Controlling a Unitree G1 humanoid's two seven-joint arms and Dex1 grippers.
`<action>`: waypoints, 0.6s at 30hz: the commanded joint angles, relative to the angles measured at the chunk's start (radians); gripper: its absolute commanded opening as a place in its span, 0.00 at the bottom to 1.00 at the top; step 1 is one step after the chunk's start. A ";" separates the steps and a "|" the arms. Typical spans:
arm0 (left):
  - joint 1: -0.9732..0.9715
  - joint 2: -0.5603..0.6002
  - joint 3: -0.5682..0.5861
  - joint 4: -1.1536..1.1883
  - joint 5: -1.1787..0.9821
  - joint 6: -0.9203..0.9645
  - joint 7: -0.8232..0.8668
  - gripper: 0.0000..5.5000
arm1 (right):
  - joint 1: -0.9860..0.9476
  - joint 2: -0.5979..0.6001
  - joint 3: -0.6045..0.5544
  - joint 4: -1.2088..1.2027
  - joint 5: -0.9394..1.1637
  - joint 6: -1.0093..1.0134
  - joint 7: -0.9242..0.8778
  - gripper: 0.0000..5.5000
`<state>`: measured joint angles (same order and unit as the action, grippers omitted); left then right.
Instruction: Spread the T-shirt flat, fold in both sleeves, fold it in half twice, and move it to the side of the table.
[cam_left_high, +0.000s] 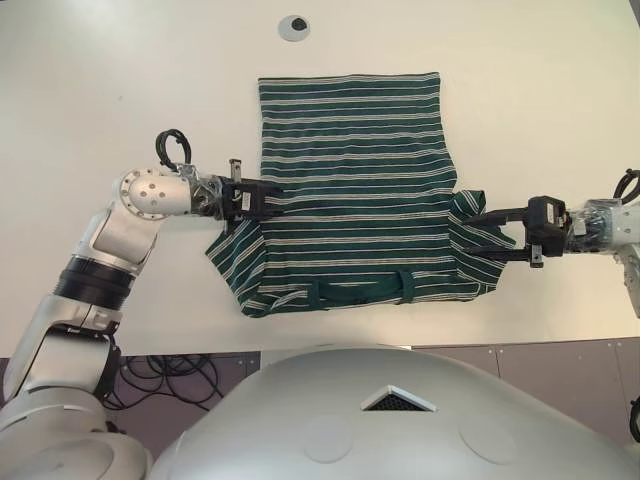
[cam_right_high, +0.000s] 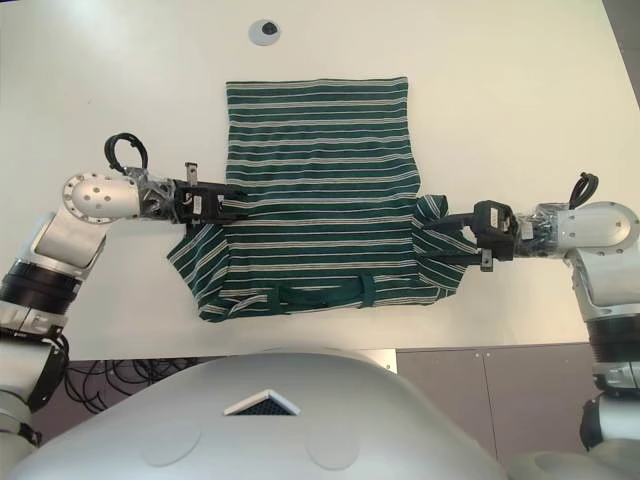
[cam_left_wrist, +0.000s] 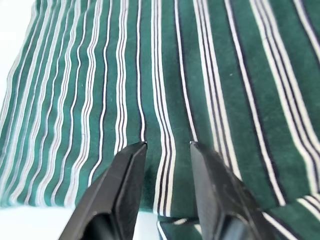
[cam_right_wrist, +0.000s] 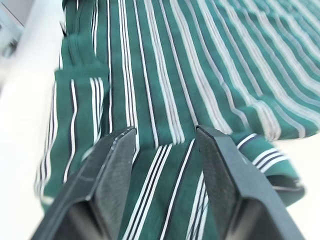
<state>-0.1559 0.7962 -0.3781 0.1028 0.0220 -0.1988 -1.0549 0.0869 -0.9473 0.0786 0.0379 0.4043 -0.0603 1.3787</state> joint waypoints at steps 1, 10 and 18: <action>0.027 0.026 0.074 -0.075 -0.047 0.064 -0.001 0.28 | 0.031 0.048 -0.015 -0.062 0.045 0.026 -0.006 0.39; 0.141 0.042 0.134 -0.204 -0.184 0.052 -0.095 0.28 | 0.046 0.115 0.049 -0.057 -0.041 -0.011 -0.032 0.39; 0.273 0.052 0.072 -0.244 -0.158 0.002 -0.170 0.28 | 0.032 0.121 0.063 -0.038 -0.167 -0.079 -0.094 0.39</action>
<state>0.0975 0.8296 -0.2938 -0.1250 -0.1559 -0.1822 -1.2132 0.1339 -0.8311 0.1339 -0.0069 0.2719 -0.1172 1.3037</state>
